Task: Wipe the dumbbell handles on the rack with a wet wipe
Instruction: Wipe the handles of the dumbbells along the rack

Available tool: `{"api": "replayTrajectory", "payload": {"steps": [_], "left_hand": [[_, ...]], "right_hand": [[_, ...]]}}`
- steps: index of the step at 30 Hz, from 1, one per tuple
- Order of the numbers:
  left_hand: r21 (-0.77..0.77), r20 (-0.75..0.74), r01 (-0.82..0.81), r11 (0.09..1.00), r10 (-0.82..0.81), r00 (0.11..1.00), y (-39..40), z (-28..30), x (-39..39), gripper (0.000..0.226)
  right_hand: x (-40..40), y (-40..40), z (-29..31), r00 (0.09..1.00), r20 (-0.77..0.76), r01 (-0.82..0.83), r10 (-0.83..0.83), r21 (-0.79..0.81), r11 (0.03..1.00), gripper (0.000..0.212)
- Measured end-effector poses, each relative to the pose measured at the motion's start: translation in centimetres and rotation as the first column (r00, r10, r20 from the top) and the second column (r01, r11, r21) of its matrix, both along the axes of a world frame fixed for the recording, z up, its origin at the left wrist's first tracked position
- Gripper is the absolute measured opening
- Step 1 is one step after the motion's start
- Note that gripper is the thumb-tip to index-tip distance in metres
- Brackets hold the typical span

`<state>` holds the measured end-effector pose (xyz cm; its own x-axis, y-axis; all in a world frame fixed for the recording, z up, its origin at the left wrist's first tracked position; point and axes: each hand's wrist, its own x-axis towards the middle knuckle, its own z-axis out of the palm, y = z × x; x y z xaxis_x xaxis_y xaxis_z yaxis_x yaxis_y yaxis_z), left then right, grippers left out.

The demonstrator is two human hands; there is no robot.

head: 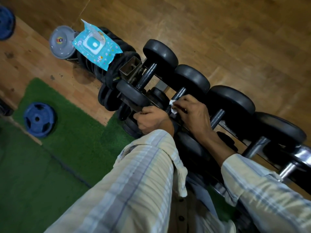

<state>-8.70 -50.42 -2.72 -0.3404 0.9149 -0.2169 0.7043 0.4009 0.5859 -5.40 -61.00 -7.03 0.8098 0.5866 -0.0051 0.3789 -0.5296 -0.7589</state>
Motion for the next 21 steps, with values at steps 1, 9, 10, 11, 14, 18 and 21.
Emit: {"api": "replayTrajectory", "payload": {"steps": [1, 9, 10, 11, 14, 18, 21], "left_hand": [[-0.005, 0.000, 0.003, 1.000, -0.003, 1.000, 0.0, 0.0, 0.0, 0.025], [0.003, -0.012, 0.004, 1.000, -0.004, 1.000, 0.1, 0.1, 0.0, 0.026], [0.004, -0.013, 0.002, 1.000, -0.002, 1.000, 0.1, 0.1, 0.0, 0.025], [0.004, -0.016, 0.001, 1.000, -0.001, 1.000, 0.0, 0.0, 0.0, 0.026], [0.014, -0.028, 0.001, 1.000, 0.000, 1.000, 0.0, 0.0, 0.0, 0.026], [0.018, -0.047, 0.002, 1.000, -0.001, 0.999, -0.1, 0.2, 0.2, 0.027], [-0.009, -0.049, -0.001, 1.000, 0.000, 0.999, -0.2, 0.4, 0.1, 0.028]], "right_hand": [[0.4, -0.1, -0.1, 0.997, 0.064, 0.043, -0.042, -0.012, 0.999, 0.017], [1.5, 1.6, -0.5, 0.896, 0.268, 0.390, -0.355, -0.092, 0.916, 0.016], [1.4, 1.9, -0.3, 0.883, 0.256, 0.427, -0.393, -0.092, 0.899, 0.014], [1.1, 2.1, 0.1, 0.877, 0.193, 0.461, -0.440, -0.078, 0.884, 0.014], [0.2, 2.2, 1.0, 0.828, -0.101, 0.549, -0.551, -0.047, 0.834, 0.013], [-1.2, 1.9, 1.8, 0.762, -0.452, 0.470, -0.463, -0.105, 0.877, 0.007], [-2.2, 2.2, 1.6, 0.751, -0.489, 0.413, -0.444, -0.177, 0.893, 0.013]]}}
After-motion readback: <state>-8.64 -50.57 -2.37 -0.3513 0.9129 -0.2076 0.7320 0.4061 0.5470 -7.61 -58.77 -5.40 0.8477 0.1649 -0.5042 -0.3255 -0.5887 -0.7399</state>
